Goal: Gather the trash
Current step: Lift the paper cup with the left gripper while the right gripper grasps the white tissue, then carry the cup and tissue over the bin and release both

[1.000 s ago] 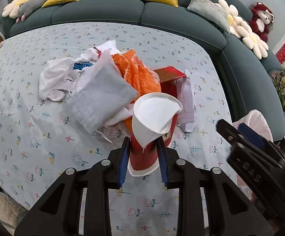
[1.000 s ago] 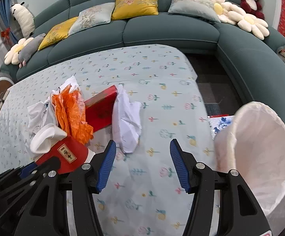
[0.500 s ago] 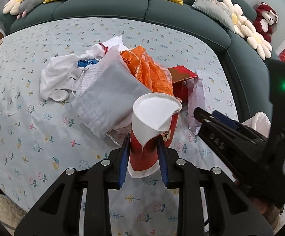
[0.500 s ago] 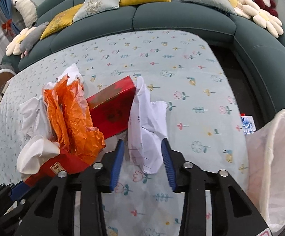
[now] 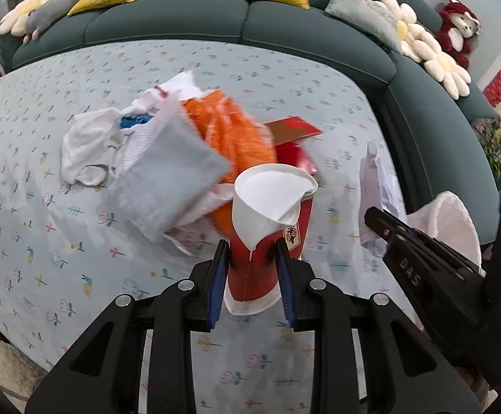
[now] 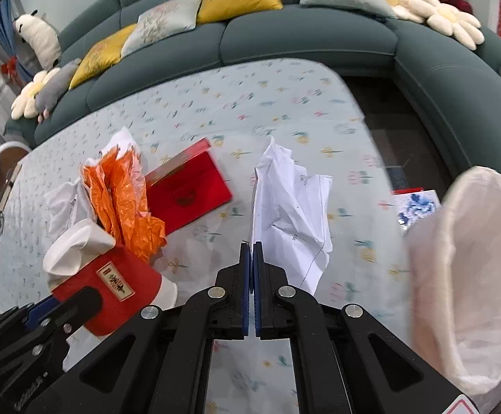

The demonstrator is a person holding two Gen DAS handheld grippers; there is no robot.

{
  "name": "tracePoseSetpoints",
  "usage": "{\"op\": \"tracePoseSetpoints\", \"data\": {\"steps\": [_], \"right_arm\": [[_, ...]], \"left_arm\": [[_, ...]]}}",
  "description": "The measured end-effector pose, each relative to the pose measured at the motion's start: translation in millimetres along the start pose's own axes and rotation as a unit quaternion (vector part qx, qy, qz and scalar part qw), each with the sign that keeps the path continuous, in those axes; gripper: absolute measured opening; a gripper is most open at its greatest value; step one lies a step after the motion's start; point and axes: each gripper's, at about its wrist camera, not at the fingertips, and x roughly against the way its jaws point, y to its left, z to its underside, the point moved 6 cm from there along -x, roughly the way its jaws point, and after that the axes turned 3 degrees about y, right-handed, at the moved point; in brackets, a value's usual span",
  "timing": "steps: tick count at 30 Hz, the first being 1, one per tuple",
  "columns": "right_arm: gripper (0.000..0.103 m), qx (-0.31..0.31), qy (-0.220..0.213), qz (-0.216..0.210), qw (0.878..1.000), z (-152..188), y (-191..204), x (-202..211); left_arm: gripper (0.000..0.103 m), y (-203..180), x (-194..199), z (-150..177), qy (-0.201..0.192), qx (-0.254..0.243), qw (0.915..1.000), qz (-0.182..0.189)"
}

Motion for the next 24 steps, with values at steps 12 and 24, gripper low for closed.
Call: {"op": "tracePoseSetpoints", "data": {"steps": [12, 24], "right_arm": [[0.002, -0.048, -0.064, 0.033, 0.996, 17.7, -84.0, 83.0], [0.002, -0.112, -0.098, 0.07, 0.986, 51.7, -183.5, 138.7]], "left_arm": [[0.027, -87.4, 34.3, 14.3, -0.027, -0.067, 0.9971, 0.023], [0.027, -200.5, 48.4, 46.4, -0.034, -0.164, 0.984, 0.059]]}}
